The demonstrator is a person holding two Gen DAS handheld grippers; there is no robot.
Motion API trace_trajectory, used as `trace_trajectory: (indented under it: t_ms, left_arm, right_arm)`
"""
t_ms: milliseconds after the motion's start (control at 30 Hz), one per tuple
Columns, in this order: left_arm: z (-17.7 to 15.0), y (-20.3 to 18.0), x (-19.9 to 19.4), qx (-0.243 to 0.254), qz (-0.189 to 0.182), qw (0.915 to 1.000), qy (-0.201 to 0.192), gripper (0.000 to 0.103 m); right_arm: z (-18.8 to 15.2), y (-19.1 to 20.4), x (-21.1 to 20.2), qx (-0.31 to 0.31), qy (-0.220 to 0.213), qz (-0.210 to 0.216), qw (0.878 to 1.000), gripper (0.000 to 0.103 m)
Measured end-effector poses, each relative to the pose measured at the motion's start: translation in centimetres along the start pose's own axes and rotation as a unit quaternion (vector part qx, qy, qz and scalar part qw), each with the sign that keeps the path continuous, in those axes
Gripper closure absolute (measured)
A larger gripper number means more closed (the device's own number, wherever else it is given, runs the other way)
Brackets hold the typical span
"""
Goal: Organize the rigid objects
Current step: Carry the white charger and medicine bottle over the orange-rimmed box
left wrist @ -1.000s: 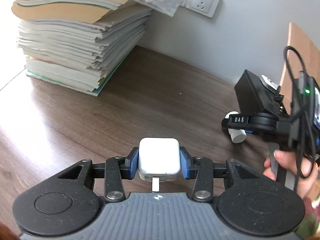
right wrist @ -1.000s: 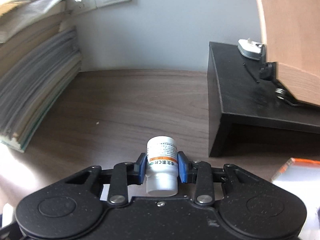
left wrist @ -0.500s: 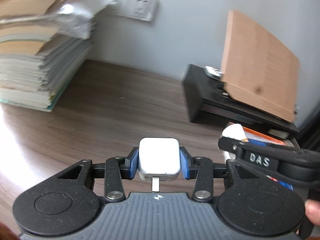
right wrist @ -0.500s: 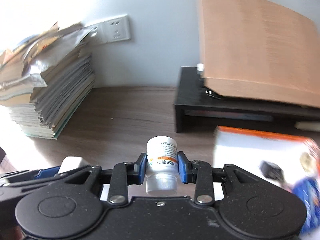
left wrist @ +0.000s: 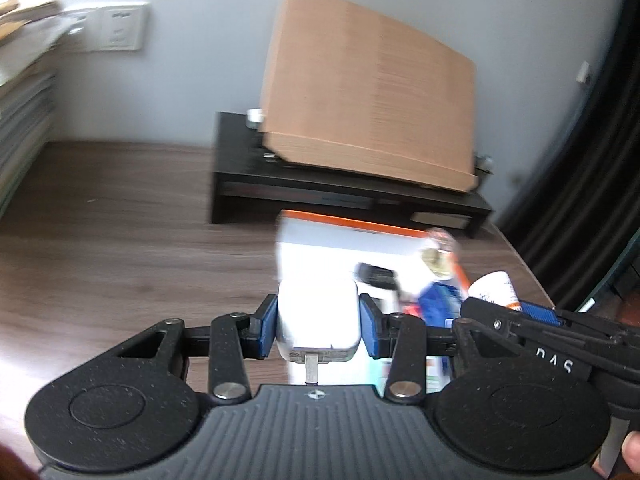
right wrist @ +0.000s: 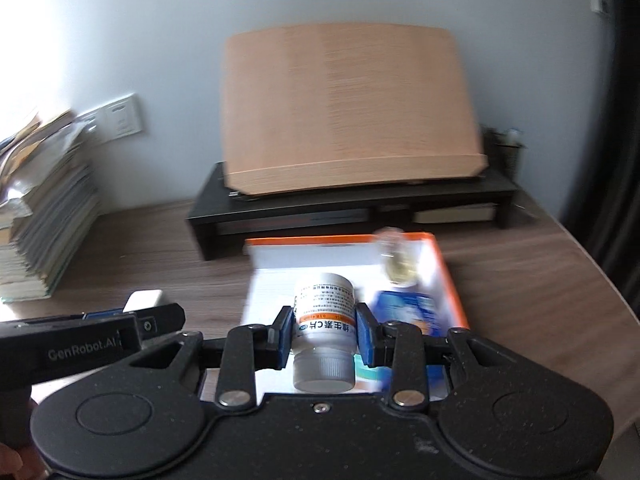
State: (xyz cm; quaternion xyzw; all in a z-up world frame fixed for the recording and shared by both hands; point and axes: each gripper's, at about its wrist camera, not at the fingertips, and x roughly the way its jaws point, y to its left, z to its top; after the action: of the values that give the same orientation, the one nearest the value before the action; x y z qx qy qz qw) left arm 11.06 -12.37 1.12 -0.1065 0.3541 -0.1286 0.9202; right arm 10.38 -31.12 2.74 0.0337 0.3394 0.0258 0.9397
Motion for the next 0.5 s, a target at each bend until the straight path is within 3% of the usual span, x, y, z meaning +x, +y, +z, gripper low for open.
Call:
trace_trajectory:
  t_ms: [267, 500]
  left_arm:
    - [-0.3, -3.8, 2.2, 0.028, -0.023, 0.9992, 0.015, 0.061]
    - [-0.5, -5.7, 3.2, 0.041, -0.028, 0.9985, 0.023, 0.061]
  right_arm:
    - [-0.8, -4.6, -1.7, 0.029, -0.009, -0.028, 0.999, 0.063]
    - [-0.6, -6.2, -1.9, 0.035, -0.011, -0.022, 0.999, 0.063]
